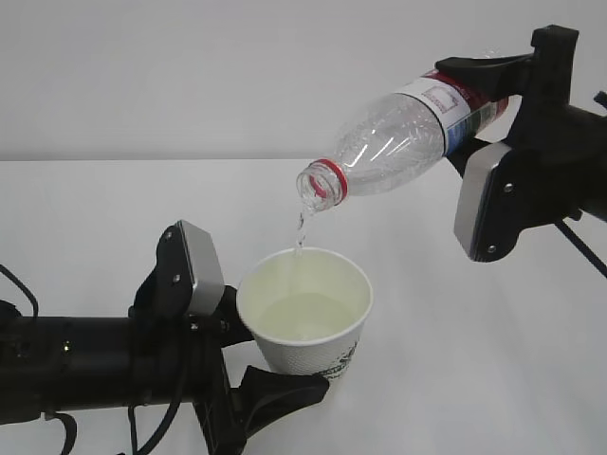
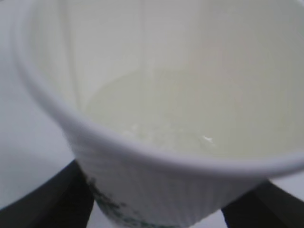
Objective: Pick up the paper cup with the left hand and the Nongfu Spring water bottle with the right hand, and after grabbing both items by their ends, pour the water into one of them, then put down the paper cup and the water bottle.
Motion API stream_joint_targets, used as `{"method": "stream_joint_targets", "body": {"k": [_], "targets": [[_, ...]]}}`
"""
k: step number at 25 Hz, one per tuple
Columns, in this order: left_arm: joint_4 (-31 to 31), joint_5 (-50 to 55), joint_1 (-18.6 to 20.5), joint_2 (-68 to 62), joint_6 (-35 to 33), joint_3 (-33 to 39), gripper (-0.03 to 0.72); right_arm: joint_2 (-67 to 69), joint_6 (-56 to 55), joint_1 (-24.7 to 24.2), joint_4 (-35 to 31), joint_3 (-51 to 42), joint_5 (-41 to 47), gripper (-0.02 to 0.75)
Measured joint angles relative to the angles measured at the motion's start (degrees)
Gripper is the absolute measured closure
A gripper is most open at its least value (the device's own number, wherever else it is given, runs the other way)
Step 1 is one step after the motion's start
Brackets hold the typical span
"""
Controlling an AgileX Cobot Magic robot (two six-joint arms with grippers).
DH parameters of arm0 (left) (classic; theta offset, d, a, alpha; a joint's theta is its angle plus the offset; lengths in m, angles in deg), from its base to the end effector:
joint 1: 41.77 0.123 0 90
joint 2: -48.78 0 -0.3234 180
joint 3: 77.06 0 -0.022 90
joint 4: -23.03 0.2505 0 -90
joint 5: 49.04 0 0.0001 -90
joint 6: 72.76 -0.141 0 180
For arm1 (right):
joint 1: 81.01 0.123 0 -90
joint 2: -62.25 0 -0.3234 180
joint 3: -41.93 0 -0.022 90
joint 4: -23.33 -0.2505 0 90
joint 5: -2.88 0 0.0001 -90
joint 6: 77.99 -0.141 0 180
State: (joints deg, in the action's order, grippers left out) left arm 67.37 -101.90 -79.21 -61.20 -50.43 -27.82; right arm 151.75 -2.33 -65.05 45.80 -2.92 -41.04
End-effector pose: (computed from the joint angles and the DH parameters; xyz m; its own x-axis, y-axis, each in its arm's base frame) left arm 0.2105 -0.2601 0.1494 -0.2138 0.3131 -0.9253 0.9431 0.3130 -0.1120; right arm 0.3046 0.1260 0.2805 0.5211 -0.8531 0.0268 -0.0246 -0.0464 -0.9986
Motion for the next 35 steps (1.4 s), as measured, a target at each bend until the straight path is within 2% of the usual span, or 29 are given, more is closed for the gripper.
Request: {"method": "stream_joint_targets", "body": {"k": [35], "targets": [[0.0,0.0,0.0,0.0,0.0,0.0,0.135,0.0,1.7,0.0,-0.9,0.0,-0.3,0.235]]}}
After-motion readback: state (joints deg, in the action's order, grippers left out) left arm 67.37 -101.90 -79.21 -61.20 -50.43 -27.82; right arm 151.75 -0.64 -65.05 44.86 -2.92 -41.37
